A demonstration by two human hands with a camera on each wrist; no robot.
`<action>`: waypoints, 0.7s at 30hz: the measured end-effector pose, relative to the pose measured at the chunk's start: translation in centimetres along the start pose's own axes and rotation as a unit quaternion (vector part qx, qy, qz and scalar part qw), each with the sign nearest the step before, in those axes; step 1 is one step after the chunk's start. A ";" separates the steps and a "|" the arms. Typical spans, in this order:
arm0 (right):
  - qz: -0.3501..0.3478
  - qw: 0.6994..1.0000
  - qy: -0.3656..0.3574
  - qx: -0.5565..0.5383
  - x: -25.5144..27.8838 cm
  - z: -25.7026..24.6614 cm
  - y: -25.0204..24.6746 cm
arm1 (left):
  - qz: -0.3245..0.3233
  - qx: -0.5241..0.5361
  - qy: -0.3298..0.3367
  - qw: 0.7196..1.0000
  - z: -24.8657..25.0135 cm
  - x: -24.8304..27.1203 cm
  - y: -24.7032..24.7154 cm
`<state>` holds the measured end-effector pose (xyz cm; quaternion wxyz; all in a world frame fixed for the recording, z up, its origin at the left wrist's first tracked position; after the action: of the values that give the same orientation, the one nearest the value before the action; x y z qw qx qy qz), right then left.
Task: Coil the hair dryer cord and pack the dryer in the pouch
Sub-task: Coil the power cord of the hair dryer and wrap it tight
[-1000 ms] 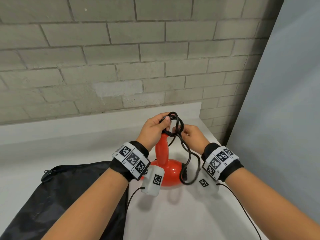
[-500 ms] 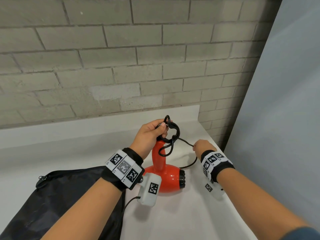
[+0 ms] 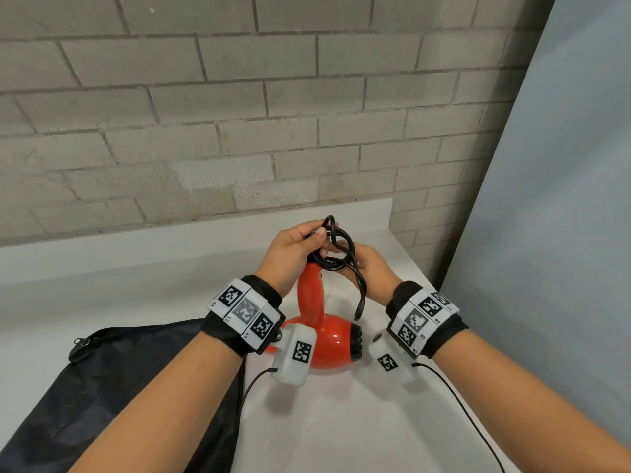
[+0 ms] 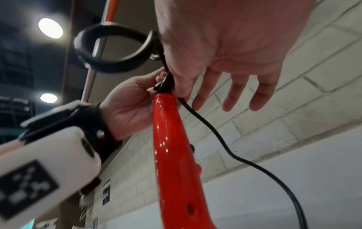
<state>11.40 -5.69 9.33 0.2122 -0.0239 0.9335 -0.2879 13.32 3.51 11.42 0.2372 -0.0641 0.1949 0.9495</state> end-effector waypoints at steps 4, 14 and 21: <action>0.021 0.999 0.034 -0.013 0.2 0.9 -0.3 | 0.003 0.003 0.000 1.000 0.3 0.1 0.2; 0.050 0.988 0.136 0.059 0.3 4.6 -0.6 | 0.011 0.000 -0.019 1.000 -0.3 -0.4 -0.3; 0.012 0.928 0.244 0.282 -0.1 8.6 -2.7 | 0.017 0.024 -0.028 0.999 -0.7 -0.8 -0.3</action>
<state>14.85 -12.42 4.44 -0.0206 0.1189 0.8369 -0.5338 14.18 3.18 10.78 0.2282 -0.0288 0.2125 0.9497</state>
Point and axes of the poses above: each hand's wrist, its own x-axis away from the middle knuckle, its own y-axis out of the palm, z = x × y, the point moved 9 cm from there along -x, towards the middle knuckle, and after that the axes turned 15 degrees about x, right-handed, at the moved point
